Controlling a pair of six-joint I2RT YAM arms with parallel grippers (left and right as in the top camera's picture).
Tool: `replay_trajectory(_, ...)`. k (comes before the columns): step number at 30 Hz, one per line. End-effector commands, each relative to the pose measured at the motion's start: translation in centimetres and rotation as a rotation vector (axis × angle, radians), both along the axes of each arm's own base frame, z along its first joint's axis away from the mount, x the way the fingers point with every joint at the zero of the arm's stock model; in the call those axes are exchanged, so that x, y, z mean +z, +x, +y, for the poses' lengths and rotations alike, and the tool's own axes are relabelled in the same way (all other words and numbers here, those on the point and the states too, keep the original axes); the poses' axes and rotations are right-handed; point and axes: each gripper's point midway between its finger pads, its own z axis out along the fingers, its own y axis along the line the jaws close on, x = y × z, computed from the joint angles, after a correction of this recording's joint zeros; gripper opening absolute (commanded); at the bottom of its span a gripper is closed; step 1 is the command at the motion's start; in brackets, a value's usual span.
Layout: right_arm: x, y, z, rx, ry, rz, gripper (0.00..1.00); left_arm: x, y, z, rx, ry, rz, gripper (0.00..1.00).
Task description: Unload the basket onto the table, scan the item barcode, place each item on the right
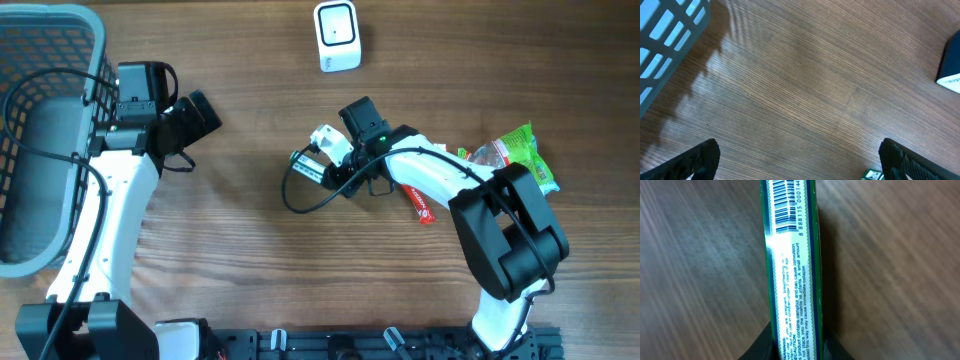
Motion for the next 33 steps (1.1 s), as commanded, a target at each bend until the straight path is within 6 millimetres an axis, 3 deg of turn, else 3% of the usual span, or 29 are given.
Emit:
replay_trajectory(1, 1.3, -0.6, -0.8, -0.116, 0.073, 0.134, 0.10, 0.8, 0.3, 0.3, 0.009, 0.005, -0.021, 1.00)
replay_trajectory(5, 1.7, -1.4, -2.4, -0.169, 0.125, 0.267, 0.17, 0.8, 0.3, 0.3, 0.009, 0.005, -0.021, 1.00)
replay_trajectory(8, -0.5, -0.6, -4.3, -0.232, 0.036, 0.263, 0.41, 0.8, 0.3, 0.3, 0.009, 0.005, -0.021, 1.00)
replay_trajectory(12, -2.7, 0.5, -4.5, -0.237, 0.007, 0.228, 0.51, 0.8, 0.3, 0.3, 0.009, 0.005, -0.021, 1.00)
replay_trajectory(16, -1.0, 2.5, -4.0, -0.242, 0.033, 0.143, 0.50, 0.8, 0.3, 0.3, 0.009, 0.005, -0.021, 1.00)
replay_trajectory(20, -1.6, 3.6, -5.2, -0.272, -0.042, 0.079, 0.43, 0.8, 0.3, 0.3, 0.009, 0.005, -0.021, 1.00)
replay_trajectory(22, -0.8, 3.8, -4.2, -0.249, 0.040, 0.087, 0.43, 0.8, 0.3, 0.3, 0.009, 0.005, -0.021, 1.00)
replay_trajectory(23, -0.2, 3.5, -3.4, -0.211, 0.099, 0.101, 0.45, 0.8, 0.3, 0.3, 0.009, 0.005, -0.021, 1.00)
replay_trajectory(25, 0.2, 3.8, -3.6, -0.218, 0.102, 0.096, 0.54, 0.8, 0.3, 0.3, 0.009, 0.005, -0.021, 1.00)
replay_trajectory(27, 1.3, 4.0, -3.6, -0.215, 0.108, 0.071, 0.58, 0.8, 0.3, 0.3, 0.009, 0.005, -0.021, 1.00)
replay_trajectory(28, 2.3, 4.4, -3.8, -0.217, 0.107, 0.038, 0.57, 0.8, 0.3, 0.3, 0.009, 0.005, -0.021, 1.00)
replay_trajectory(30, 5.2, 5.2, -3.8, -0.251, 0.125, -0.022, 0.43, 0.8, 0.3, 0.3, 0.009, 0.005, -0.021, 1.00)
replay_trajectory(33, 8.0, 5.4, -3.9, -0.262, 0.142, -0.079, 0.29, 0.8, 0.3, 0.3, 0.009, 0.005, -0.021, 1.00)
